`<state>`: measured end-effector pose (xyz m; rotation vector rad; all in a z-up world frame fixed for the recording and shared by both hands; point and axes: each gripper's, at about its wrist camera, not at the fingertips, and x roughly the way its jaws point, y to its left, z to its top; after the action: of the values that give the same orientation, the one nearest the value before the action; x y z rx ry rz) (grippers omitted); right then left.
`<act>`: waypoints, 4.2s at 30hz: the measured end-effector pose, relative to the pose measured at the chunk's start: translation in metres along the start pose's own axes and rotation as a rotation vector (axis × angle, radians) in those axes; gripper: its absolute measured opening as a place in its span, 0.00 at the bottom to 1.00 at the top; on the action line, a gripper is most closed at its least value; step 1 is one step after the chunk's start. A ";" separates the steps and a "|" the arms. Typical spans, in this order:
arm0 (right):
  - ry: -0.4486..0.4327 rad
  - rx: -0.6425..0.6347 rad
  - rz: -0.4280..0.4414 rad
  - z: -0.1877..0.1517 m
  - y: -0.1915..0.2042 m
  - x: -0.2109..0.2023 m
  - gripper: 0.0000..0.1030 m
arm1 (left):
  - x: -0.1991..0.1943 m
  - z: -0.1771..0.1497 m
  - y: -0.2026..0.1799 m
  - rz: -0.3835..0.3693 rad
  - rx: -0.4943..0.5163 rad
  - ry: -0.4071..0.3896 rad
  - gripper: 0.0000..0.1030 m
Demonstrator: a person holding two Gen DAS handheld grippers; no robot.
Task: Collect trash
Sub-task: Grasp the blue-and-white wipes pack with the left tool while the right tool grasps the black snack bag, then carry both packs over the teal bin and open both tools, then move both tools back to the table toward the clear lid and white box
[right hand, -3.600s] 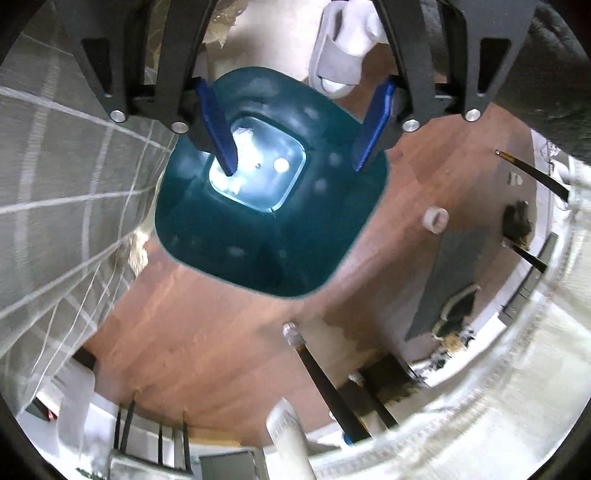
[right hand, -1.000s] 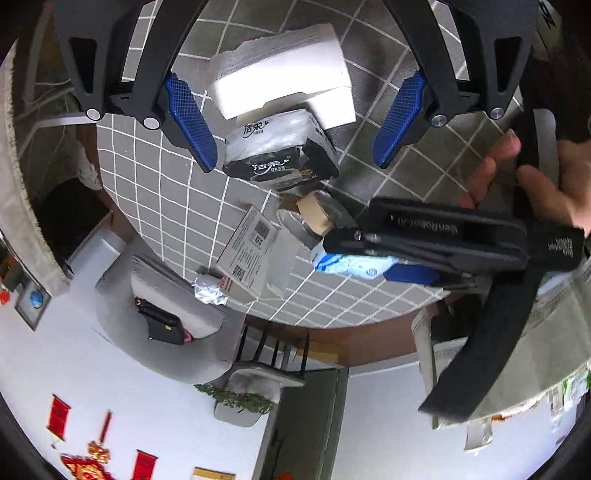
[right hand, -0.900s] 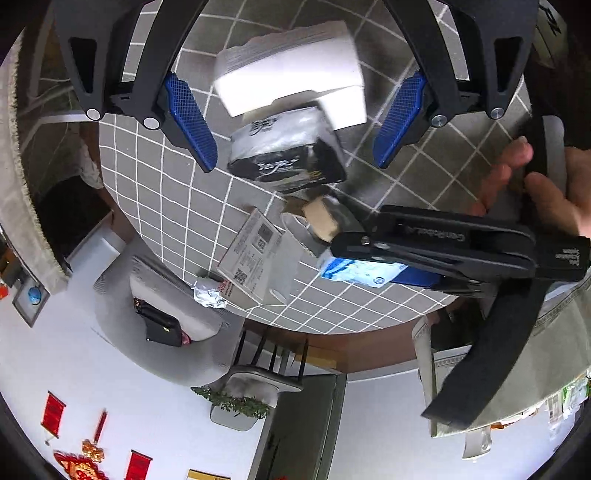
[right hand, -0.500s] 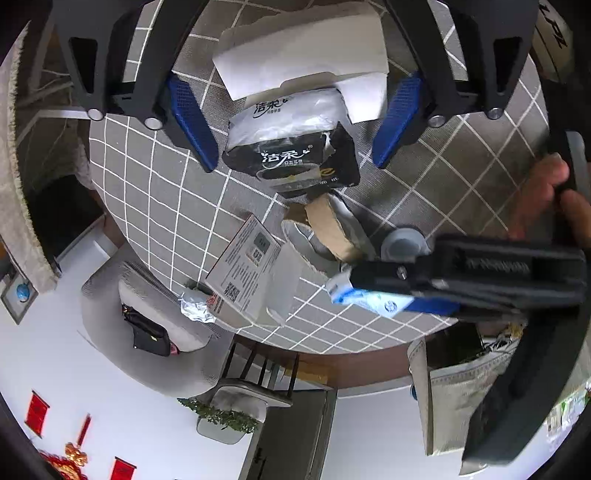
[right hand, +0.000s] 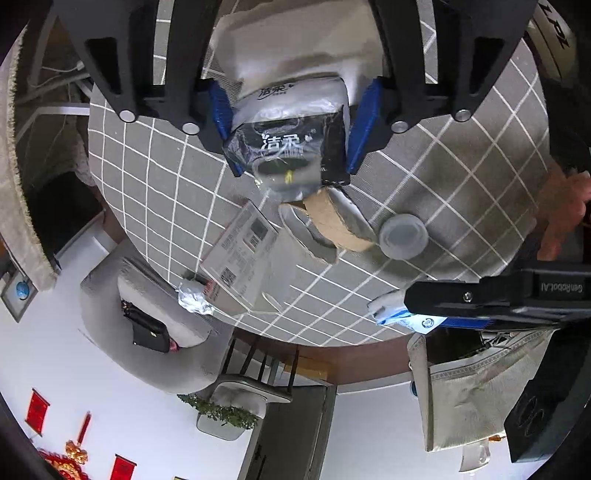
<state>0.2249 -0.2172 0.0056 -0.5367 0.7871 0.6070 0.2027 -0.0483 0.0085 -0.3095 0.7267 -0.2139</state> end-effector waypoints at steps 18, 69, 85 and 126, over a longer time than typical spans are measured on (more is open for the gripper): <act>-0.104 0.110 0.017 0.018 0.028 -0.044 0.51 | -0.058 -0.003 0.061 0.054 -0.050 -0.036 0.74; 0.042 0.126 0.316 0.132 0.243 0.075 0.51 | -0.004 -0.152 0.266 0.314 -0.086 0.483 0.77; 0.115 0.120 0.325 0.135 0.265 0.110 0.51 | -0.063 -0.121 0.292 0.338 -0.141 0.300 0.68; 0.154 0.111 0.460 0.110 0.275 0.117 0.69 | -0.171 -0.019 0.247 0.210 -0.194 -0.107 0.38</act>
<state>0.1571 0.0824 -0.0793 -0.3004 1.0963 0.9467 0.0860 0.2288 0.0143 -0.4224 0.6699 0.0728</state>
